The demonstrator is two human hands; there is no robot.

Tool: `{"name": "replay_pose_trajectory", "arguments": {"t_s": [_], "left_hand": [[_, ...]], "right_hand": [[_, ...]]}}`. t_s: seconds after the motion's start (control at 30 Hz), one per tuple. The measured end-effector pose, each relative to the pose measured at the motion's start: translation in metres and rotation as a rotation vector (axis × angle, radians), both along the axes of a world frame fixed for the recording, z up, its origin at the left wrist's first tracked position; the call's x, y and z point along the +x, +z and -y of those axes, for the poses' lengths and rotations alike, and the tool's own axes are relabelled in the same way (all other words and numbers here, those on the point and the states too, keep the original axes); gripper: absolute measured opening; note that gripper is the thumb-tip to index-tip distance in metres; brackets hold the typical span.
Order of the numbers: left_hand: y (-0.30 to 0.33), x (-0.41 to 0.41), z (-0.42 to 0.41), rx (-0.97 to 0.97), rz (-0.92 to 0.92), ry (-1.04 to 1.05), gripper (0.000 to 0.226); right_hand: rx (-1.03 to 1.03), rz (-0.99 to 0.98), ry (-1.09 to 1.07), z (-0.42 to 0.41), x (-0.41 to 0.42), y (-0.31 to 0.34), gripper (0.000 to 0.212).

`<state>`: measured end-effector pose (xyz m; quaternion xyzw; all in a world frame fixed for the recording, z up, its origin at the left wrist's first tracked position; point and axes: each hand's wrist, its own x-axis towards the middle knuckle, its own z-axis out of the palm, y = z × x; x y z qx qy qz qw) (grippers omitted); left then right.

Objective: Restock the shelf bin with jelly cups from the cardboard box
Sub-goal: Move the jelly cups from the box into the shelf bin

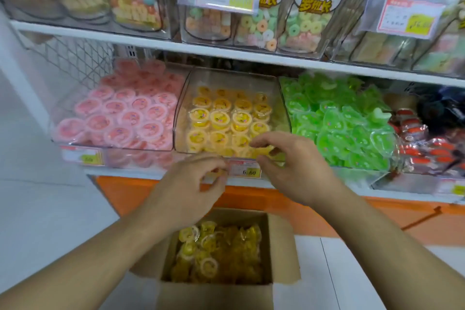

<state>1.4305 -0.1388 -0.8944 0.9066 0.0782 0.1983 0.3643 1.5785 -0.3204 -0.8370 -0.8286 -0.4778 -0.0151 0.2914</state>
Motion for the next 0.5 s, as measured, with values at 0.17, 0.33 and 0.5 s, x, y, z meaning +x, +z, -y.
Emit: {"name": "replay_pose_trajectory", "arguments": {"t_s": [0.17, 0.33, 0.5], "left_hand": [[-0.077, -0.045, -0.002, 0.019, -0.316, 0.073, 0.022], [-0.144, -0.079, -0.020, 0.025, -0.487, 0.153, 0.042], [-0.191, -0.088, -0.037, -0.126, -0.538, 0.168, 0.069]], "right_hand": [[-0.267, -0.104, 0.148, -0.009, -0.050, -0.060, 0.027], [-0.538, -0.291, 0.191, -0.023, -0.065, -0.139, 0.039], [-0.618, -0.464, 0.147, -0.052, -0.066, -0.215, 0.070]]}}
